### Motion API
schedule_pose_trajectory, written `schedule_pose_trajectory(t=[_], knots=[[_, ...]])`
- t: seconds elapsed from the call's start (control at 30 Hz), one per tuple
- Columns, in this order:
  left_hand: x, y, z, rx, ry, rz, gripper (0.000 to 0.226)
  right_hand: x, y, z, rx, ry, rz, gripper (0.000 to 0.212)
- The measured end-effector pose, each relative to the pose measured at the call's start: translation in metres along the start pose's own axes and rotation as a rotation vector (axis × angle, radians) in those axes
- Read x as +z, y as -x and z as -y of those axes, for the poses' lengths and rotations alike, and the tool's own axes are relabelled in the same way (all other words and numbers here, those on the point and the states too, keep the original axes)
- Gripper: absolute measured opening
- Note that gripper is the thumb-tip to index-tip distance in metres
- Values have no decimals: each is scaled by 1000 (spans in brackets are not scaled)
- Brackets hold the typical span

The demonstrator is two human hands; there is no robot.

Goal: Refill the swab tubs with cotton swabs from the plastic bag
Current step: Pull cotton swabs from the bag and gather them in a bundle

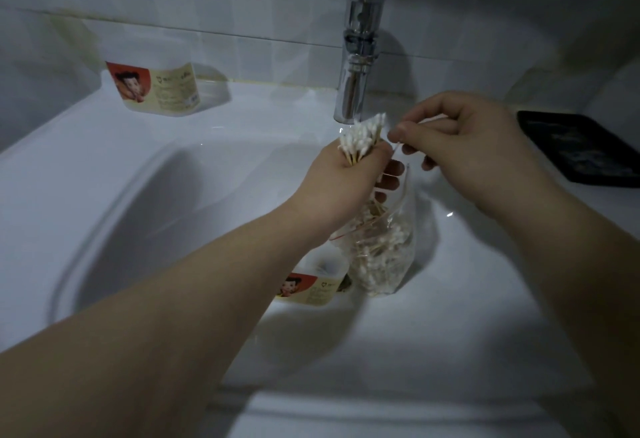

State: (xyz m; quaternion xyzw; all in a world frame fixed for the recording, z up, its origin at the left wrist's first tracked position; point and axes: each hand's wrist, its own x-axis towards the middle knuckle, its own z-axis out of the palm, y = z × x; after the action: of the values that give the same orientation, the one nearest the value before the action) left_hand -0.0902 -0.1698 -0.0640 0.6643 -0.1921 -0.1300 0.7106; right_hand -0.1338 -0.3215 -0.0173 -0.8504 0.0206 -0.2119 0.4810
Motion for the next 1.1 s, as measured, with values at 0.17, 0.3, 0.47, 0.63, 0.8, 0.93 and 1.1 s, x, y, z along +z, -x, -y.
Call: schedule_pose_trajectory(t=[0.17, 0.3, 0.47, 0.63, 0.8, 0.93, 1.1], knots=[[-1, -3, 3, 33, -27, -48, 17, 6, -2, -5, 1, 36, 34, 9], [-4, -8, 1, -32, 126, -146, 18, 5, 1, -4, -12, 213, 164, 7], [-5, -11, 0, -61, 249, -216, 22, 9, 9, -1, -8, 608, 484, 35], [-5, -12, -3, -101, 334, -220, 23, 23, 14, -5, -60, 680, 595, 19], [-3, -11, -3, -133, 397, -205, 21, 34, 15, -7, -71, 695, 571, 11], [-3, -10, -5, -154, 485, -185, 19, 33, 14, -9, -4, 651, 563, 15], [-2, -8, -5, -175, 498, -146, 17, 32, 16, -6, 33, 681, 611, 28]])
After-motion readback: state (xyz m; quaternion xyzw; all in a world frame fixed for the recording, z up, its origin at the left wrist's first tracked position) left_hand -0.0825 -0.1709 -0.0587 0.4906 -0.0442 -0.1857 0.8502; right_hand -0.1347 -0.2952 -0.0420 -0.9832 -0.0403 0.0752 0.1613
